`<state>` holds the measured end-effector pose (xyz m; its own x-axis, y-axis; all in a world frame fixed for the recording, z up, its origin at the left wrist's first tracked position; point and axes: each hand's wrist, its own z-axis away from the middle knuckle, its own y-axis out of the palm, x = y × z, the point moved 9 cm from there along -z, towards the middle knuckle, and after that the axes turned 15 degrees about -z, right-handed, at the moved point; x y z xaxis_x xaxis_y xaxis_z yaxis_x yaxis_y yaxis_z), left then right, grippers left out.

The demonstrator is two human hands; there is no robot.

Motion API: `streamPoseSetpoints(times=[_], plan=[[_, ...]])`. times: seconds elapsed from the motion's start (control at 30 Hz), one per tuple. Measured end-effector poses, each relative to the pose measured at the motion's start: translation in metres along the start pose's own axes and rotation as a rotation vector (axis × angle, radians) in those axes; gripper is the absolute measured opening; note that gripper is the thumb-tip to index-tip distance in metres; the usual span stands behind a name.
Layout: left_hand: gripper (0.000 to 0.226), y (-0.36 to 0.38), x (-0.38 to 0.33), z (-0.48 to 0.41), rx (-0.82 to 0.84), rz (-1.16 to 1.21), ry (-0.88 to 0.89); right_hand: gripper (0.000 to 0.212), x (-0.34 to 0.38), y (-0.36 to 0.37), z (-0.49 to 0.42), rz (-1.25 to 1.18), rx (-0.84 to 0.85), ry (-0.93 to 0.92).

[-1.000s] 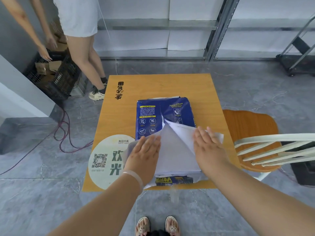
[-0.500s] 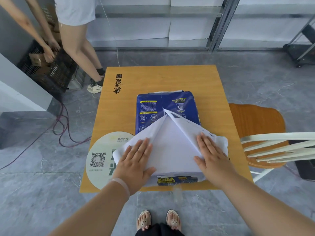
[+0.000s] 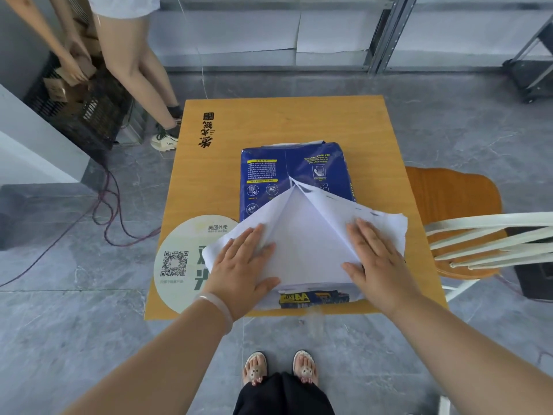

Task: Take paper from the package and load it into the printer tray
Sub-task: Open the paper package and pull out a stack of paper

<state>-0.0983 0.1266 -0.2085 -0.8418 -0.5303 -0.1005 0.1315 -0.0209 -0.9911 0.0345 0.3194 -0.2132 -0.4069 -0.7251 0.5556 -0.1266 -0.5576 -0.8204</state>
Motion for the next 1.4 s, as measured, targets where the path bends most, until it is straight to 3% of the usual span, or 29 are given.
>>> streamPoseSetpoints(times=[0.1,0.2,0.33,0.57,0.93,1.03,1.17,1.4], plan=[[0.046,-0.023,-0.009,-0.002,-0.12,0.001,0.036,0.053,0.037,-0.019,0.014,0.009,-0.131,-0.226],[0.051,-0.023,-0.017,-0.005,-0.09,-0.037,0.093,0.045,0.056,-0.01,0.018,0.028,-0.031,-0.329],[0.066,-0.002,-0.01,-0.004,0.038,-0.018,0.056,0.054,0.043,0.006,0.007,0.003,0.117,-0.203],[0.057,-0.001,0.001,-0.009,-0.013,0.119,0.022,0.053,0.034,0.006,-0.004,-0.016,0.17,-0.205],[0.021,-0.009,0.004,-0.011,-0.014,0.245,0.011,0.047,0.032,0.004,-0.003,-0.065,0.165,-0.202],[0.013,-0.01,0.003,-0.011,-0.004,0.258,0.003,0.037,0.035,-0.001,-0.004,-0.095,0.133,-0.207],[0.014,-0.011,0.001,-0.011,-0.009,0.246,-0.002,0.017,0.04,-0.008,-0.007,-0.147,0.092,-0.208],[0.016,-0.017,-0.007,-0.008,-0.029,0.223,-0.015,0.016,0.04,-0.009,-0.007,-0.171,0.09,-0.176]])
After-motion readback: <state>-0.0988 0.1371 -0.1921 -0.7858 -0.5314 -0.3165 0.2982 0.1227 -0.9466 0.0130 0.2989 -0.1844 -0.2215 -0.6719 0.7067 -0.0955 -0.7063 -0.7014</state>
